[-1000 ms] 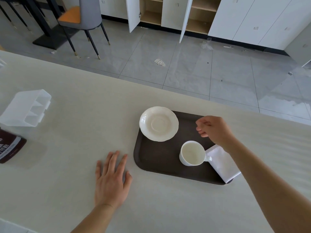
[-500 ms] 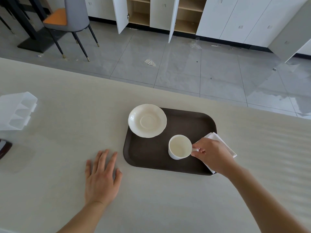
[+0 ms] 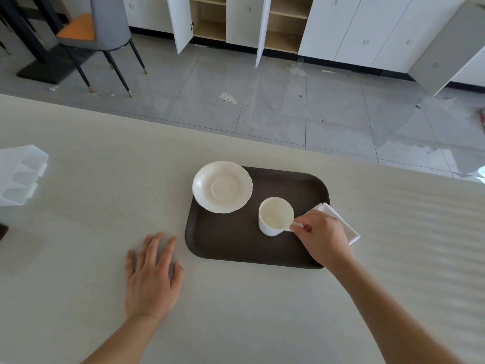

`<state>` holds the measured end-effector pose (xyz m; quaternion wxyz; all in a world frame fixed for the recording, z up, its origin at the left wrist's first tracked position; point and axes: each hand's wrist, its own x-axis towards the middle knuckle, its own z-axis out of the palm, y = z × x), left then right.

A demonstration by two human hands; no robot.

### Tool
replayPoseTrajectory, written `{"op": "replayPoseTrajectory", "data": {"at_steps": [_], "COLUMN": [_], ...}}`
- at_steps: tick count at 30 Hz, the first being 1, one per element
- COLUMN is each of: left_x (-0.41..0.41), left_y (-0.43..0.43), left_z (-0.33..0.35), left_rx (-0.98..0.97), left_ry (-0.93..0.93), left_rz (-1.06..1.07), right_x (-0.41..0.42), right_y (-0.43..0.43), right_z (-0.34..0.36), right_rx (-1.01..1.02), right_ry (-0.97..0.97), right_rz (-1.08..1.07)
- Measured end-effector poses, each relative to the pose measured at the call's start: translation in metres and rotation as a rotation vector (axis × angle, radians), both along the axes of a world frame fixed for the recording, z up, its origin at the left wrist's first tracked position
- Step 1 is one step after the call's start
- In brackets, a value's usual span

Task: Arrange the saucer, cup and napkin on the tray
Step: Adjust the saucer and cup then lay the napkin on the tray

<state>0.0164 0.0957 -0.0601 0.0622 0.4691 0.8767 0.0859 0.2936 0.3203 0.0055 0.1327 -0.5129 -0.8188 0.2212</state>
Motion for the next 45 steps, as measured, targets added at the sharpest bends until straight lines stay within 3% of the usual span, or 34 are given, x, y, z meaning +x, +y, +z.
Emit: {"op": "replayPoseTrajectory", "data": {"at_steps": [8, 16, 21, 45], "left_x": [0.0, -0.002, -0.003, -0.003], "left_y": [0.0, 0.0, 0.0, 0.0], "left_z": [0.001, -0.003, -0.004, -0.004], "left_rx": [0.004, 0.0, -0.012, -0.006], "left_ry": [-0.006, 0.01, 0.018, 0.021], "left_rz": [-0.002, -0.011, -0.01, -0.012], "right_x": [-0.022, -0.05, -0.067, -0.093], "right_y": [0.01, 0.007, 0.003, -0.007], "right_z": [-0.009, -0.017, -0.018, -0.011], "right_rx": [-0.01, 0.006, -0.112, -0.134], "right_ry": [0.114, 0.177, 0.317, 0.408], "right_rz": [-0.284, -0.402, -0.475, -0.487]}}
